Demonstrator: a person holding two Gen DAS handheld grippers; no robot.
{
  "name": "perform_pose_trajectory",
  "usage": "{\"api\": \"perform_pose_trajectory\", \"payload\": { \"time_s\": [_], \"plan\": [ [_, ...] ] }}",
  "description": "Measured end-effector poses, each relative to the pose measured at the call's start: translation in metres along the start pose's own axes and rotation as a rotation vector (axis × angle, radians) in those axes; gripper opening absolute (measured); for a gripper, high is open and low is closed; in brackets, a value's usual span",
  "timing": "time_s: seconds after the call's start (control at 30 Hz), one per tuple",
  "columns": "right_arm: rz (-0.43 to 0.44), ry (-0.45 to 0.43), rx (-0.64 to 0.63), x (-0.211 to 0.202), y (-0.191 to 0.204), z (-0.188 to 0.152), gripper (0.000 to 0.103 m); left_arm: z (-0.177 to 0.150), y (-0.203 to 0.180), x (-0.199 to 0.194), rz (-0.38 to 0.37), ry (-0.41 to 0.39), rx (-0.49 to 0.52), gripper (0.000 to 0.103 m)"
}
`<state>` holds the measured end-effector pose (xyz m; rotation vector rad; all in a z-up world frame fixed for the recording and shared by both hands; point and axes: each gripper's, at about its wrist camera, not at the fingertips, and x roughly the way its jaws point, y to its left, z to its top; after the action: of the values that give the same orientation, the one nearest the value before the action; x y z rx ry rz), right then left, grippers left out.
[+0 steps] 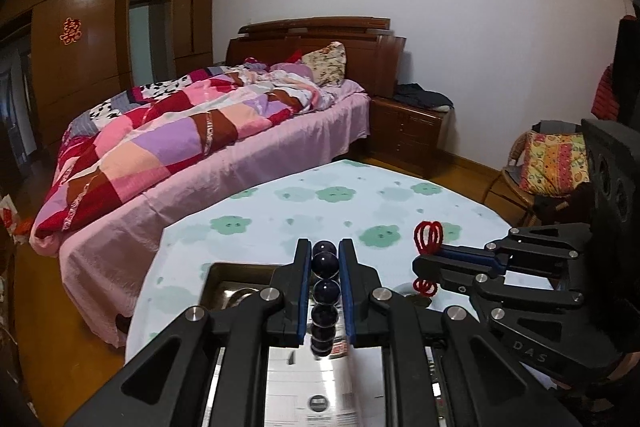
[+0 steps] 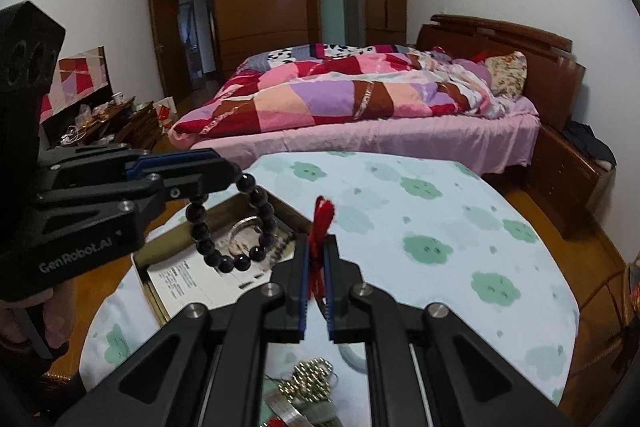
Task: Organize jewelry
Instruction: 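Carry both bracelets over the tin and open both tools to drop them in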
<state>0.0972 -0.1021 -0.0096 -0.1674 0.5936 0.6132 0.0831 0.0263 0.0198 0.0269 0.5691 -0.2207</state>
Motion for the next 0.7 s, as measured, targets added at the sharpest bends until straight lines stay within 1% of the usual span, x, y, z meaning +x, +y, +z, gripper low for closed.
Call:
{"api": "perform_pose_trajectory", "payload": {
  "time_s": [0.2,0.37,0.53,0.7],
  "plan": [
    [0.019,0.009,-0.047,0.014,0.016,0.01,0.009,-0.004,0.021,0.008,0.031,0.016,-0.022,0.013],
    [0.034,0.034,-0.078,0.034,0.029,0.014,0.009,-0.009,0.038,0.02,0.055,0.042,-0.043,0.013],
    [0.043,0.071,-0.095,0.057,0.038,0.015,0.009,-0.017,0.05,0.038,0.08,0.085,-0.049,0.013],
    [0.03,0.121,-0.099,0.078,0.041,0.008,0.009,-0.023,0.059,0.05,0.095,0.113,-0.058,0.013]
  ]
}}
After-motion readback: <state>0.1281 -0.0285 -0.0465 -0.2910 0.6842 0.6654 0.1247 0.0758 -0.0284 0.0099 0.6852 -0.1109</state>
